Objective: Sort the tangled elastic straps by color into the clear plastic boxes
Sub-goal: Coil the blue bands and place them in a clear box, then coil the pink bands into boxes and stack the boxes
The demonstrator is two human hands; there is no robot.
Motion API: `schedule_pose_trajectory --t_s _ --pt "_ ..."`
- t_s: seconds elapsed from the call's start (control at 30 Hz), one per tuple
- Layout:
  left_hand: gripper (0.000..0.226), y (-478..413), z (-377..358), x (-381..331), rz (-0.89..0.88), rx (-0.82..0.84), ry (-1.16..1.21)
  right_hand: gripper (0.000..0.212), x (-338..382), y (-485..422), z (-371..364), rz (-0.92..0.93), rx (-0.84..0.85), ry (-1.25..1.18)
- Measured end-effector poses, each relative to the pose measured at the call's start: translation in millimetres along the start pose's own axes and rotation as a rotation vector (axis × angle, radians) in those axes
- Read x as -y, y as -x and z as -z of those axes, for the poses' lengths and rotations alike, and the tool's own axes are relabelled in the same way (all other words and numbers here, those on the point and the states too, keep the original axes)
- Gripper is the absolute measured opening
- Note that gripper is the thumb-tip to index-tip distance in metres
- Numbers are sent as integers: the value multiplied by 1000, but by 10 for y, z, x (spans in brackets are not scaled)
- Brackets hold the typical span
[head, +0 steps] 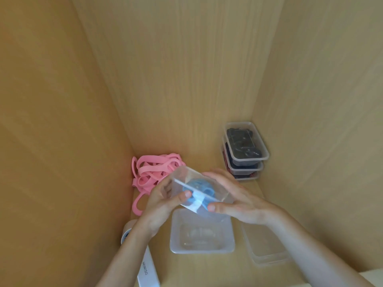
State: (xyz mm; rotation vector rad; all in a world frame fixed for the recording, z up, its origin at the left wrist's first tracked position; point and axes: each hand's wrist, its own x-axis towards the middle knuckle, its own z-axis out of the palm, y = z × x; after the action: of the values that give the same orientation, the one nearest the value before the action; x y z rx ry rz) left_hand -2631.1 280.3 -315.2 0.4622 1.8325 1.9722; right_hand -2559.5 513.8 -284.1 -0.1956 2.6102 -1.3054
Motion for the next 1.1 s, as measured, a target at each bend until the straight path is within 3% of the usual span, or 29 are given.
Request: schedule_pose_trajectory --t_s 0.1,0.2,0.37,0.47,0.57,0.7,0.83,1.1 --pt "64 -28 5 -13 35 -54 195 80 59 89 38 109 -26 39" --pt "62 -78 -37 -22 50 -47 302 74 100 105 -40 186 -173 113" --pt "56 -191 -162 -101 40 -41 300 59 139 108 -86 276 -388 257" --pt "49 -284 -158 -98 53 -156 278 58 95 134 -26 308 -517 467" --pt "30 -323 -55 -5 103 -302 255 57 47 82 142 267 -712 662" --pt "22 -224 34 149 130 -392 227 52 -30 -104 455 79 -893 731" --pt "24 -96 -5 283 152 -390 168 52 -137 -303 665 -56 -911 768" --pt "22 115 -19 239 182 -420 124 58 -302 -438 672 -129 -856 754"
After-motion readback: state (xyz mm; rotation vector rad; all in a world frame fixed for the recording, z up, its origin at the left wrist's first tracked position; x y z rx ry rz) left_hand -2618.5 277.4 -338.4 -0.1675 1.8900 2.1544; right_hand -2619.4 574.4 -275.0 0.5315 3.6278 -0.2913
